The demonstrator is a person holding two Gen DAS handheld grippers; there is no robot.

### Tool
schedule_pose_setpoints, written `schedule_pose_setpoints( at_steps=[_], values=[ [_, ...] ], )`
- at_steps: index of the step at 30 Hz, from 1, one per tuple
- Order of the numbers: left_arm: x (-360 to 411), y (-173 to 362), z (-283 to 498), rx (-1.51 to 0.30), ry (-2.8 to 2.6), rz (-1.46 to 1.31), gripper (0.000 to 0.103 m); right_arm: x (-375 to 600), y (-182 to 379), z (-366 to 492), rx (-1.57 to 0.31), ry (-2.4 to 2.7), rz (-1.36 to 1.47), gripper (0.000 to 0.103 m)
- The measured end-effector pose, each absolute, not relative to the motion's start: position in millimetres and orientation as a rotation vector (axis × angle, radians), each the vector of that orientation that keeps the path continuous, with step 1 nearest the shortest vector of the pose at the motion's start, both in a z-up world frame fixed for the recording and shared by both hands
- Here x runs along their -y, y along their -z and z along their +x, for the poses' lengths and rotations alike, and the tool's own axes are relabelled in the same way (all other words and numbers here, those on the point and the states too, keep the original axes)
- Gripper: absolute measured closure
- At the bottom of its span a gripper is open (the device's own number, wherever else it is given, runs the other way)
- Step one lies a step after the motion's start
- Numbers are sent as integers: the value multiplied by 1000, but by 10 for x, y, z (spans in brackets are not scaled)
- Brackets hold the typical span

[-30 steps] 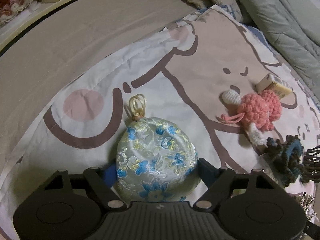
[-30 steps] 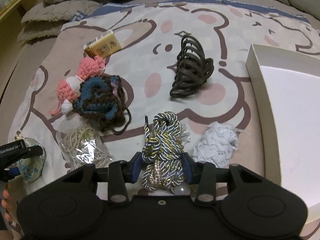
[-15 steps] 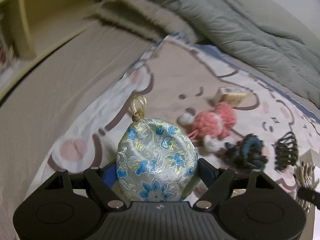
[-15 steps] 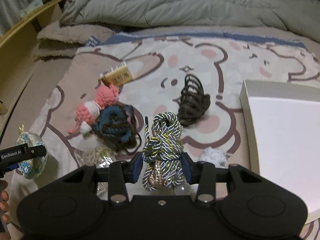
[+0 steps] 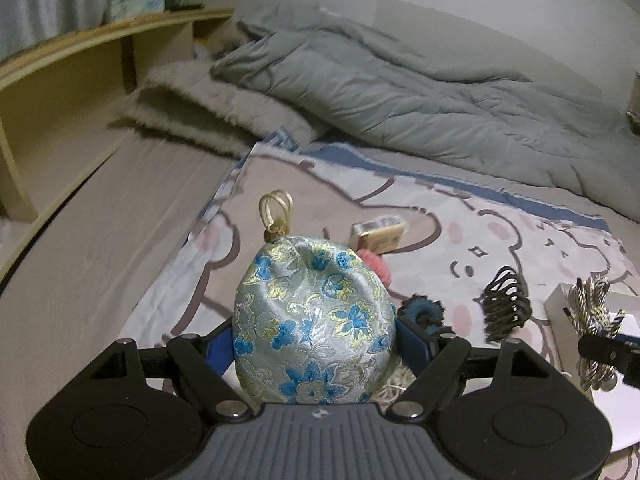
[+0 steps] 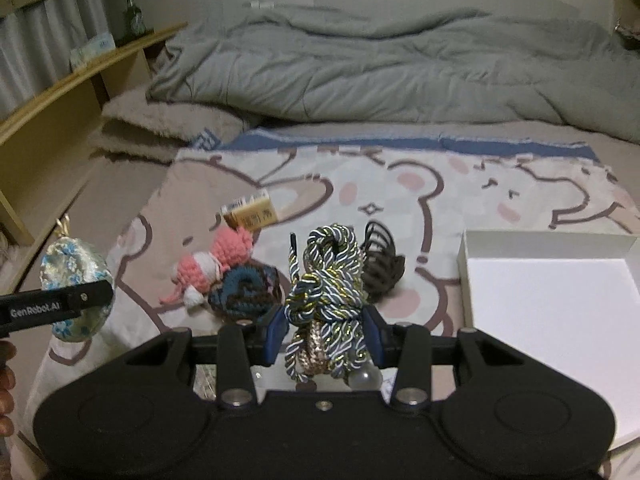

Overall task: Organize objects
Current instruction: 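Carry the pouch and cord into the white tray with both tools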

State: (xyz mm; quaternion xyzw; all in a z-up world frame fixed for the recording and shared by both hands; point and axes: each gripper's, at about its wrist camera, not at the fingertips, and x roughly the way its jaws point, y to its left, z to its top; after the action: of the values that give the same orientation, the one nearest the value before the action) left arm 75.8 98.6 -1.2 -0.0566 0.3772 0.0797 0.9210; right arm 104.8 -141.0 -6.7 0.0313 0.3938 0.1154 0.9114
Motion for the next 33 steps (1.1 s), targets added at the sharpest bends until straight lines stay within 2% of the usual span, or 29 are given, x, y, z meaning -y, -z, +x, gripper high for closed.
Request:
schedule_pose_setpoints(
  at_steps=[15, 33],
  values=[
    [-489, -300, 760, -718, -60, -109, 22, 1570, -258, 897, -749, -258, -33, 60],
    [618, -499, 1016, -682, 125, -125, 22, 2579, -673, 888, -649, -121, 44, 60]
  ],
)
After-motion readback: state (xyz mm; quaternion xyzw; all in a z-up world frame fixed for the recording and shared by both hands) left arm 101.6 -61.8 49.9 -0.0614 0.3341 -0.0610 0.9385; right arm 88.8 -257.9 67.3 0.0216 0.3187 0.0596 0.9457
